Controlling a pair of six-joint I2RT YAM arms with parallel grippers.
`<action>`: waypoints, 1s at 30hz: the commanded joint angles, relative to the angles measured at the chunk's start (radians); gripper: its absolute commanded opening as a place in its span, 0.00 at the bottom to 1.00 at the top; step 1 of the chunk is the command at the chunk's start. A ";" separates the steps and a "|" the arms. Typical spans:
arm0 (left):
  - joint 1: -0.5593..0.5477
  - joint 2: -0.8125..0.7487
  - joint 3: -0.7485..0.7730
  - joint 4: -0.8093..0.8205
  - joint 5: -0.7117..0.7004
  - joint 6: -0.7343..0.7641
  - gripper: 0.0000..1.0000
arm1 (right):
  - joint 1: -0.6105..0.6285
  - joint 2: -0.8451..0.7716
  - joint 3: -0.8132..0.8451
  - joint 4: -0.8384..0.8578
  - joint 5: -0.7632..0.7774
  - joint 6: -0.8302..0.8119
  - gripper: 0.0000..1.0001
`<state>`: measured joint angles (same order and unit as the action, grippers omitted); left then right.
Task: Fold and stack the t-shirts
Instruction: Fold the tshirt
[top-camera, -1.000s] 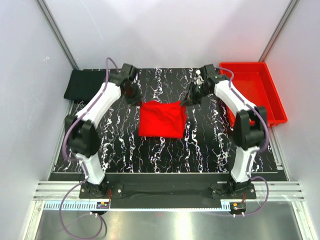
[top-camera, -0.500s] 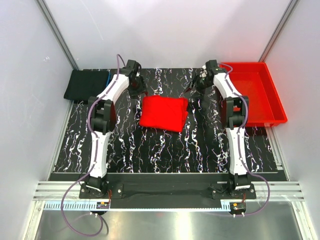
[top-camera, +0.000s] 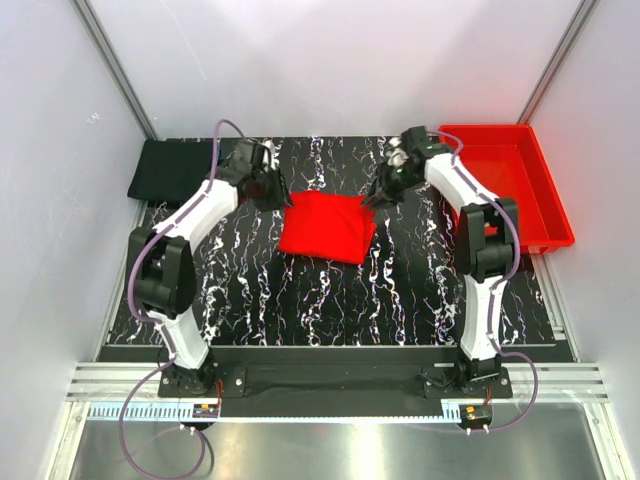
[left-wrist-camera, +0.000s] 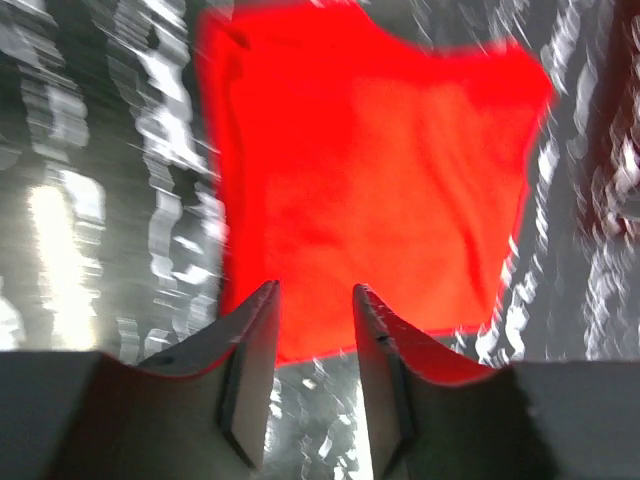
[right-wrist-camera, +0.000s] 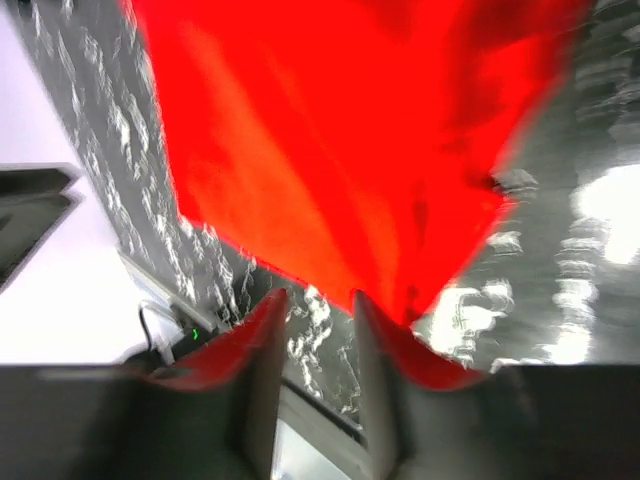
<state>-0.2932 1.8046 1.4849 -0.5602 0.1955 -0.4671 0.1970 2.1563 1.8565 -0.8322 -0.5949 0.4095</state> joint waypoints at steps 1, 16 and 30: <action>-0.024 0.008 -0.092 0.160 0.154 -0.005 0.38 | 0.106 -0.052 -0.083 0.087 -0.088 -0.008 0.31; -0.050 0.122 -0.251 -0.010 -0.005 -0.151 0.20 | 0.119 -0.059 -0.463 0.310 -0.086 0.078 0.01; -0.208 -0.157 -0.232 -0.075 -0.142 -0.147 0.36 | 0.117 -0.290 -0.522 0.251 -0.037 0.041 0.12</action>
<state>-0.5152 1.7161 1.1362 -0.6292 0.1200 -0.6437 0.3073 1.9255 1.2076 -0.5587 -0.6613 0.4892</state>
